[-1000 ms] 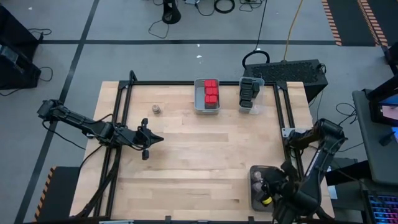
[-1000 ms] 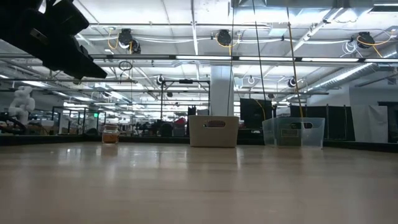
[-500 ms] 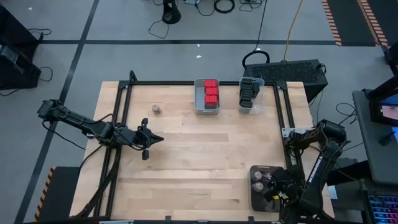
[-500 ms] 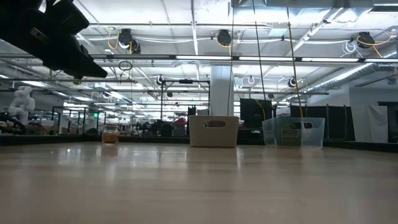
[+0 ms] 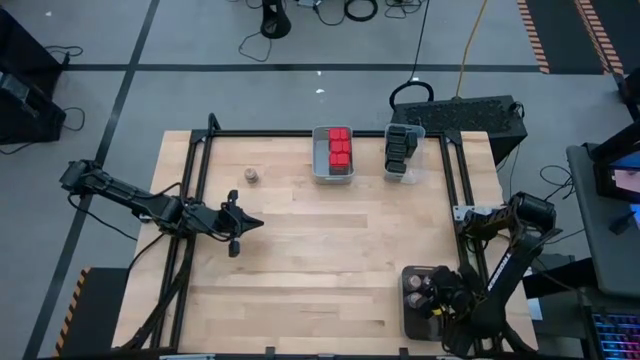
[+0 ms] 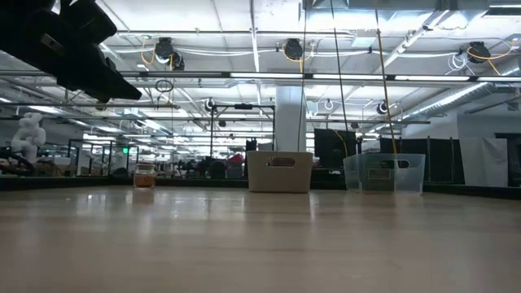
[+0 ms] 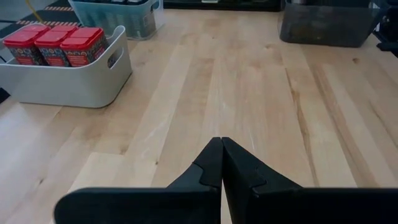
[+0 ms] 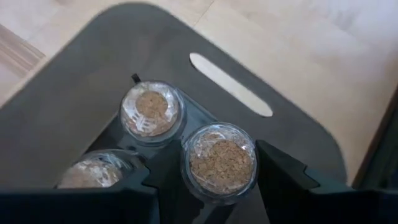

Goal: Sort spices by type
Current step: Put the brown seasoning bottle into the black bin

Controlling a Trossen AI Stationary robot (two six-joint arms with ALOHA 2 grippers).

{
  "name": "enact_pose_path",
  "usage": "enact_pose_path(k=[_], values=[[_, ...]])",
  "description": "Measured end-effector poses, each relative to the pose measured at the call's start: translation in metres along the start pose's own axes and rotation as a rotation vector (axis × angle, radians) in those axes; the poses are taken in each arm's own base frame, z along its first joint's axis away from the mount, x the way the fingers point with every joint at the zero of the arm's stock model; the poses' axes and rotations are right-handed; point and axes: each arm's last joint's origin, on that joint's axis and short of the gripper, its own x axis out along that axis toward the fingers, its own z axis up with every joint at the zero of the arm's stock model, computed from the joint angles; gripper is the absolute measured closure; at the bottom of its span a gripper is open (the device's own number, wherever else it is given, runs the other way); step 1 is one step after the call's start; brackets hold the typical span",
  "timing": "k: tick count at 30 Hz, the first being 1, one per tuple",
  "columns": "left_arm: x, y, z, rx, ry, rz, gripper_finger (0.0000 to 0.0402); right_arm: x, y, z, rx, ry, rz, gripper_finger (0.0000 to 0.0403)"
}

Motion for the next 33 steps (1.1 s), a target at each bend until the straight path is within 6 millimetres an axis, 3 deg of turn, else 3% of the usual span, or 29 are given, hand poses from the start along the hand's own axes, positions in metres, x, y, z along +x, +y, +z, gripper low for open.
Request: enact_pose_path(k=[15, 26, 33], values=[[0.000, 0.000, 0.000, -0.002, -0.001, 0.000, 0.0393, 0.017, -0.005, -0.005, 0.003, 0.003, 0.007, 0.0243], [0.000, 0.000, 0.000, -0.001, 0.002, -0.006, 0.0393, 0.017, -0.003, -0.005, -0.006, 0.012, 0.019, 0.0242], [0.000, 0.000, 0.000, -0.001, 0.002, -0.007, 0.0393, 0.019, -0.001, -0.003, -0.005, 0.035, 0.000, 0.0210]])
